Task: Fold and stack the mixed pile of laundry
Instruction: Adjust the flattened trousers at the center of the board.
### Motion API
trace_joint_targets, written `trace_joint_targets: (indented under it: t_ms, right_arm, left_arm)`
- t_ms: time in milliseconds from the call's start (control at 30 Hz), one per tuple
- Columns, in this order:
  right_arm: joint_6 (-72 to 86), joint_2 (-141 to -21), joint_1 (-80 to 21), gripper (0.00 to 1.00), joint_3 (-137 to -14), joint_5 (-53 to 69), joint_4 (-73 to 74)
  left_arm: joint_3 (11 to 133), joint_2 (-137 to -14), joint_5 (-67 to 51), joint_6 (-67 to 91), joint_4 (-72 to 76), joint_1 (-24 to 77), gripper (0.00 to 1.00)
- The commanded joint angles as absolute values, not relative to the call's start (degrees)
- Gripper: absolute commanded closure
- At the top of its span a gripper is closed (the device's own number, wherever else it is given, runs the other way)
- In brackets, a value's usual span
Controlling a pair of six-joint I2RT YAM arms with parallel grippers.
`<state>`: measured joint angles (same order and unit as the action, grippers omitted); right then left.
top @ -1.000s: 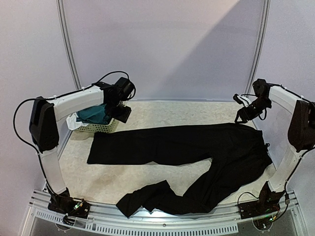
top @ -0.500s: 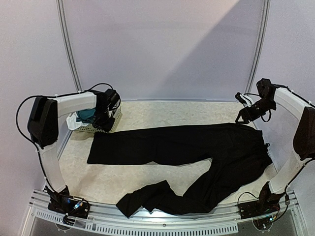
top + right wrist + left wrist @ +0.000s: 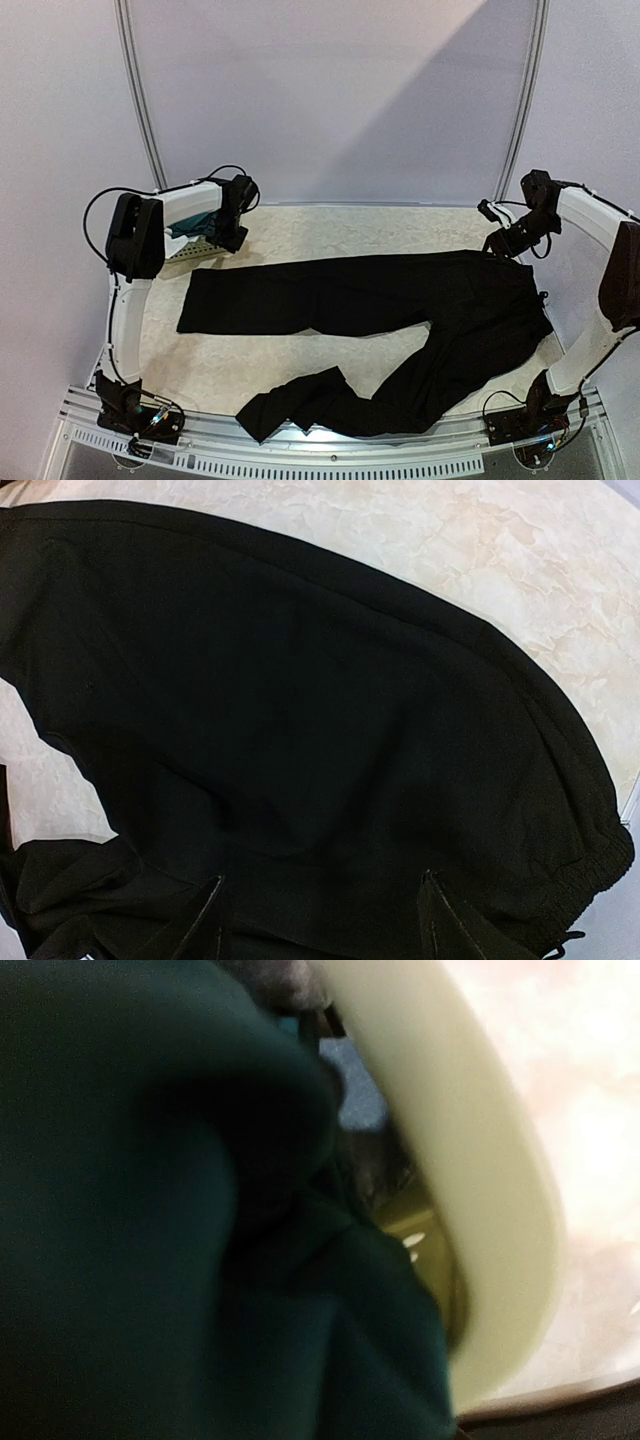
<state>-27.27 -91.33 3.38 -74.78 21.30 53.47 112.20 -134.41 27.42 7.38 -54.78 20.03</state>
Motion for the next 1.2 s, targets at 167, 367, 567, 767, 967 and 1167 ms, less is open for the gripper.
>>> trace_joint_targets:
  t_ms: [167,367,567,767,967,1167]
  right_arm:
    - [-31.4,-94.0,3.5,0.36,-74.7,15.4,50.8]
    - [-33.2,-101.9,5.0,0.41,-80.0,13.5,51.3]
    - [-34.7,-108.0,5.5,0.43,-82.9,11.2,52.2]
    - [-35.1,-107.8,5.6,0.43,-83.4,11.5,52.8]
    - [-35.6,-107.9,5.5,0.43,-84.0,12.1,53.4]
    - [-35.9,-109.4,5.5,0.42,-85.3,12.0,54.2]
  left_arm:
    - [89.4,-109.6,14.2,8.6,-49.5,26.5,0.59]
    - [83.4,-110.4,8.4,6.8,-52.6,25.7,0.83]
    - [85.2,-117.0,10.3,6.6,-54.5,24.4,0.92]
    - [90.6,-125.9,16.4,6.5,-56.5,22.1,0.92]
    - [99.6,-132.4,21.0,5.6,-58.3,19.7,0.93]
    - [108.3,-136.1,23.2,3.7,-59.2,19.6,0.91]
